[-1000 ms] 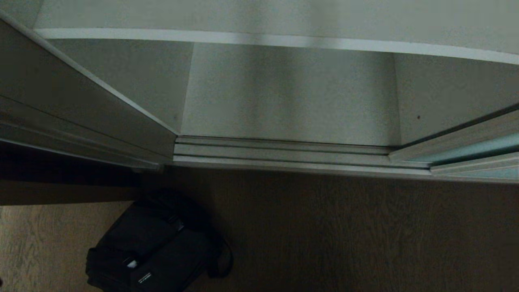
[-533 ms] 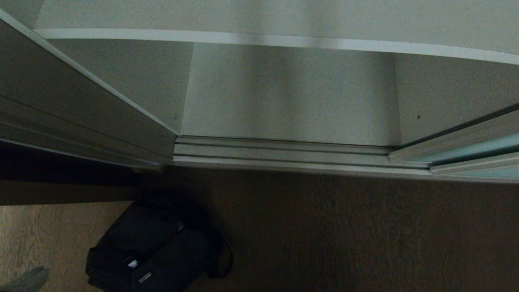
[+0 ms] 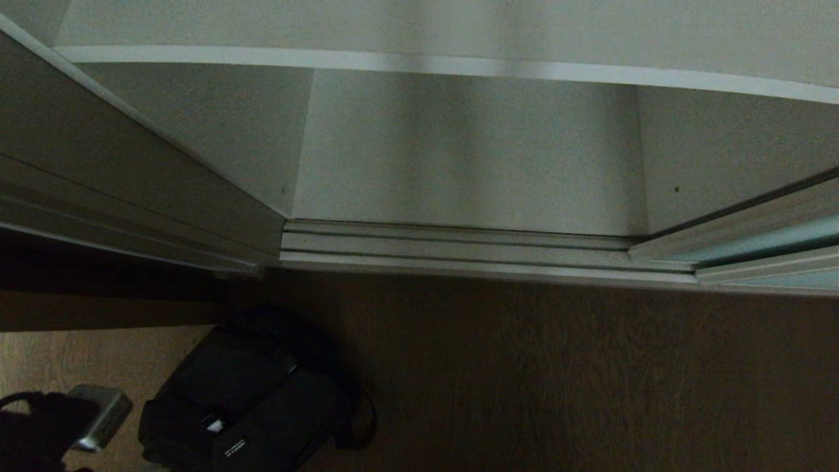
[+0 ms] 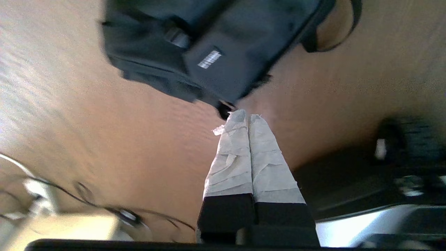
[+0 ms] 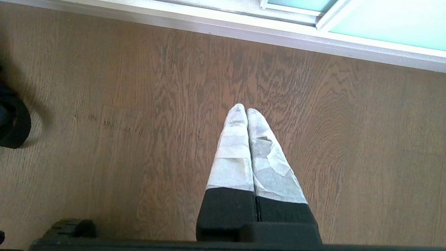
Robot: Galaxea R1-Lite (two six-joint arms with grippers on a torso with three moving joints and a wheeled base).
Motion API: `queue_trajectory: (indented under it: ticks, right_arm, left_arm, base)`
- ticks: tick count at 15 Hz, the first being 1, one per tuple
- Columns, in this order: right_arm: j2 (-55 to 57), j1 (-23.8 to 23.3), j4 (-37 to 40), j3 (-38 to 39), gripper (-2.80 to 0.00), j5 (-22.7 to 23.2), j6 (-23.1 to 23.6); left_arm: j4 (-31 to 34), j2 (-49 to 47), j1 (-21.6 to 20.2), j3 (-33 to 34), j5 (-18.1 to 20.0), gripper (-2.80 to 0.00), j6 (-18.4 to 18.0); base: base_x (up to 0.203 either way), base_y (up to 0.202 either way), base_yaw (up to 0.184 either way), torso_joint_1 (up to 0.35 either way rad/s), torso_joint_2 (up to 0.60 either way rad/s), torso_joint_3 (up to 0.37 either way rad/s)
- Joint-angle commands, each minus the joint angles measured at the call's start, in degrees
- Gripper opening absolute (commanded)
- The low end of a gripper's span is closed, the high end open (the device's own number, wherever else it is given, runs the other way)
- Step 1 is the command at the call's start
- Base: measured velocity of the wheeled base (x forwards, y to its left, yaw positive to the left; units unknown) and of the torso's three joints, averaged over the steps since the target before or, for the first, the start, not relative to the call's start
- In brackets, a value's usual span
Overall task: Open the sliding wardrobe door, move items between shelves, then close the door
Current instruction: Place the bag on the higher shelf
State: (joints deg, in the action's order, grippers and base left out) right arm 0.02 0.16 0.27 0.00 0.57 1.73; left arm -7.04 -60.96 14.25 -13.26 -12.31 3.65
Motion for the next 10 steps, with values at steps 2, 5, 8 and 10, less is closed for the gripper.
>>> queue_trajectory:
  ticks: [2, 5, 8, 10]
  right_arm:
    - [-0.1, 0.0, 0.0, 0.0, -2.80, 0.0, 0.0]
    - [-0.1, 0.0, 0.0, 0.1, -2.80, 0.0, 0.0]
    - [-0.1, 0.0, 0.0, 0.1, -2.80, 0.0, 0.0]
    - [-0.1, 0.0, 0.0, 0.0, -2.80, 0.0, 0.0]
  left_arm:
    - [-12.4, -19.0, -0.1, -2.1, 0.2, -2.80, 5.9]
    - [-23.5, -28.3, -2.0, -1.7, -1.8, -2.80, 8.1]
    - [-37.3, -38.6, -3.9, 0.3, -3.3, -2.80, 7.9]
    - [-51.3, -45.3, -5.4, 2.8, -3.7, -2.80, 6.2]
  base:
    - [0.000, 0.000, 0.000, 0.000, 0.00, 0.000]
    - [0.000, 0.000, 0.000, 0.000, 0.00, 0.000]
    - [0.000, 0.000, 0.000, 0.000, 0.00, 0.000]
    - [0.000, 0.000, 0.000, 0.000, 0.00, 0.000]
